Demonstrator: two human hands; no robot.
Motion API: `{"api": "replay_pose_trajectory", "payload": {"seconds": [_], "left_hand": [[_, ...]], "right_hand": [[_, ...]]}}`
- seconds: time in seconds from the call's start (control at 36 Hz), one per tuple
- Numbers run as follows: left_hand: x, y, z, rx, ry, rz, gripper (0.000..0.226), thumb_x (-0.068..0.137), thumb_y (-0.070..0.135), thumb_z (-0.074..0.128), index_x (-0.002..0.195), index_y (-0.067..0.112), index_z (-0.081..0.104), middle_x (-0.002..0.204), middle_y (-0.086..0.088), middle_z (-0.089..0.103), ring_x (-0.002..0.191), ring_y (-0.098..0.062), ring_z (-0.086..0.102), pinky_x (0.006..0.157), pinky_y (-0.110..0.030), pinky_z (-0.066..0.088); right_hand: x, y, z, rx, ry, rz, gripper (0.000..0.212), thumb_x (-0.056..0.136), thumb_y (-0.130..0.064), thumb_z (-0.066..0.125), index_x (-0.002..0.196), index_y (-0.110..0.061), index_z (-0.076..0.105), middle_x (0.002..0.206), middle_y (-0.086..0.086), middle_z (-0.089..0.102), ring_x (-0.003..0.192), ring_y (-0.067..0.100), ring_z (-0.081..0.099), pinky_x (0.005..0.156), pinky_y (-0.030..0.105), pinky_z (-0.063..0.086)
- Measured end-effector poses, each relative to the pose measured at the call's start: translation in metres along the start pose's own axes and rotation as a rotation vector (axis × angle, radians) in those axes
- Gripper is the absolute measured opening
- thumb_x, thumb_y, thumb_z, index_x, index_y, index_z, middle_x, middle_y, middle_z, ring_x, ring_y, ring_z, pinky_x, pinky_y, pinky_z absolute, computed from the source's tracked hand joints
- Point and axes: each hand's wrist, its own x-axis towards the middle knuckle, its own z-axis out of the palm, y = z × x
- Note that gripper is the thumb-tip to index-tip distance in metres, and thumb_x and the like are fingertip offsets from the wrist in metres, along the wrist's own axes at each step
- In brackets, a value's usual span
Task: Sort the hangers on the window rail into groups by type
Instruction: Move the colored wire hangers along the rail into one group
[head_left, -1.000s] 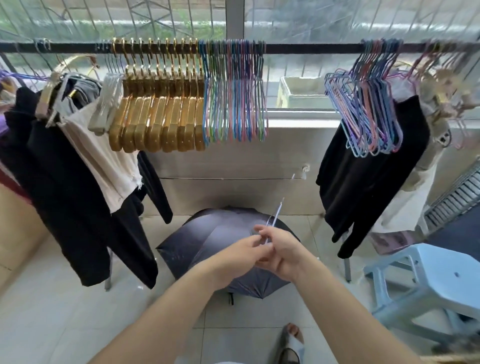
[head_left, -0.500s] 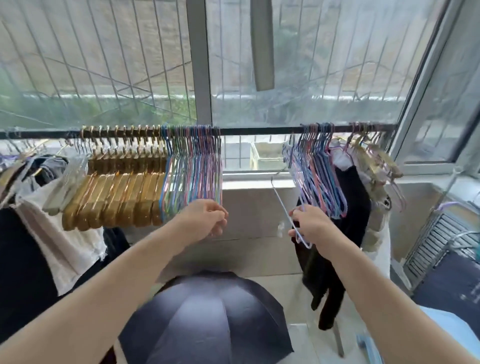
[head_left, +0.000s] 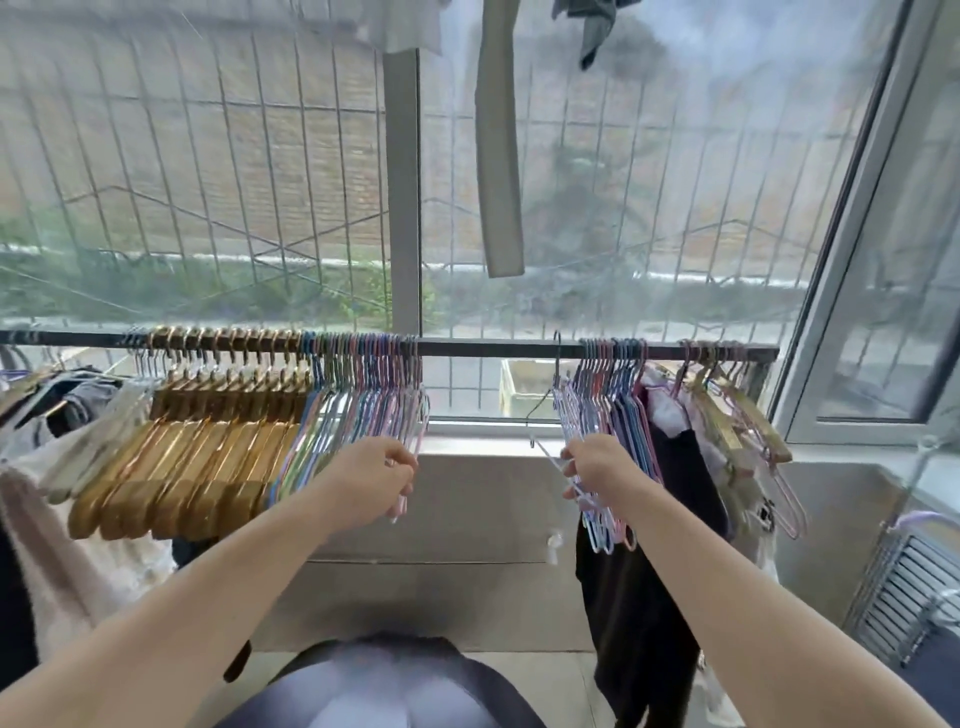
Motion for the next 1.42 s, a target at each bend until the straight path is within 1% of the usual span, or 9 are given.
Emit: {"api": "replay_pose_trajectory", "payload": {"seconds": [0.14,0.39,0.53,0.64,0.89,1.0,1.08,1.19,1.42], "left_hand": [[0.005,-0.005,-0.003,-0.082,0.029,0.002,0.015,0.103,0.01,0.053,0.109,0.021,0.061,0.093,-0.01,0.073,0.064,-0.017,0.069,0.051,-0.023,0.051],[0.018,-0.027,-0.02,-0.08,0.029,0.012,0.015,0.105,0.011,0.052,0.113,0.017,0.062,0.092,-0.019,0.072,0.053,-0.014,0.057,0.051,-0.025,0.051],[0.022,-0.034,-0.019,-0.062,0.014,0.005,0.014,0.105,0.013,0.052,0.111,0.021,0.063,0.092,-0.013,0.071,0.057,-0.013,0.058,0.053,-0.023,0.053],[0.024,-0.034,-0.02,-0.068,0.002,0.013,0.014,0.105,0.012,0.052,0.109,0.019,0.064,0.09,-0.011,0.071,0.057,-0.012,0.058,0.053,-0.022,0.051],[0.025,-0.043,-0.033,-0.068,0.057,-0.027,0.019,0.105,0.012,0.05,0.104,0.017,0.068,0.082,-0.007,0.069,0.053,-0.008,0.054,0.049,-0.019,0.045],[0.021,-0.048,-0.036,-0.086,0.066,-0.068,0.02,0.106,0.014,0.049,0.101,0.019,0.068,0.078,-0.004,0.068,0.057,-0.009,0.056,0.052,-0.021,0.045],[0.019,-0.051,-0.041,-0.116,0.082,-0.087,0.021,0.106,0.013,0.049,0.101,0.016,0.07,0.08,-0.005,0.067,0.059,-0.011,0.057,0.051,-0.021,0.045],[0.013,-0.057,-0.044,-0.126,0.091,-0.11,0.02,0.105,0.013,0.05,0.102,0.015,0.069,0.079,-0.008,0.067,0.056,-0.012,0.055,0.049,-0.022,0.045],[0.003,-0.063,-0.052,-0.181,0.084,-0.135,0.02,0.105,0.011,0.05,0.104,0.014,0.07,0.08,-0.01,0.067,0.055,-0.013,0.056,0.048,-0.021,0.047]], "right_hand": [[0.015,0.013,0.009,0.045,0.04,0.039,0.024,0.101,-0.01,0.038,0.104,0.002,0.058,0.091,0.018,0.058,0.076,0.032,0.061,0.06,0.037,0.048],[0.036,0.04,0.019,-0.242,0.188,-0.054,0.02,0.1,-0.013,0.041,0.097,-0.005,0.059,0.108,0.023,0.068,0.086,0.03,0.061,0.083,0.045,0.055],[0.012,0.03,0.021,-0.386,0.226,-0.109,0.046,0.097,-0.015,0.044,0.143,-0.01,0.037,0.123,0.015,0.056,0.095,0.028,0.056,0.077,0.037,0.042],[-0.001,0.014,0.025,-0.401,0.35,-0.33,0.05,0.095,-0.015,0.05,0.144,-0.01,0.043,0.135,0.013,0.05,0.105,0.024,0.052,0.091,0.042,0.047],[-0.026,-0.032,0.105,-0.412,-0.107,-0.359,0.025,0.097,-0.02,0.052,0.104,-0.011,0.075,0.098,0.003,0.073,0.093,0.022,0.066,0.082,0.033,0.051],[-0.02,-0.036,0.15,-0.344,-0.17,-0.336,0.028,0.097,-0.029,0.052,0.094,-0.008,0.071,0.089,0.006,0.068,0.089,0.026,0.064,0.077,0.035,0.048],[-0.011,-0.036,0.177,-0.287,-0.125,-0.278,0.034,0.096,-0.041,0.054,0.069,-0.021,0.05,0.064,-0.003,0.048,0.06,0.016,0.045,0.057,0.032,0.033],[-0.008,-0.037,0.194,-0.207,-0.124,-0.194,0.032,0.096,-0.043,0.057,0.108,-0.013,0.056,0.097,0.0,0.059,0.088,0.019,0.056,0.071,0.032,0.039],[-0.012,-0.035,0.198,-0.217,-0.105,-0.238,0.02,0.095,-0.019,0.057,0.113,-0.016,0.051,0.104,0.001,0.061,0.093,0.022,0.059,0.081,0.035,0.048]]}}
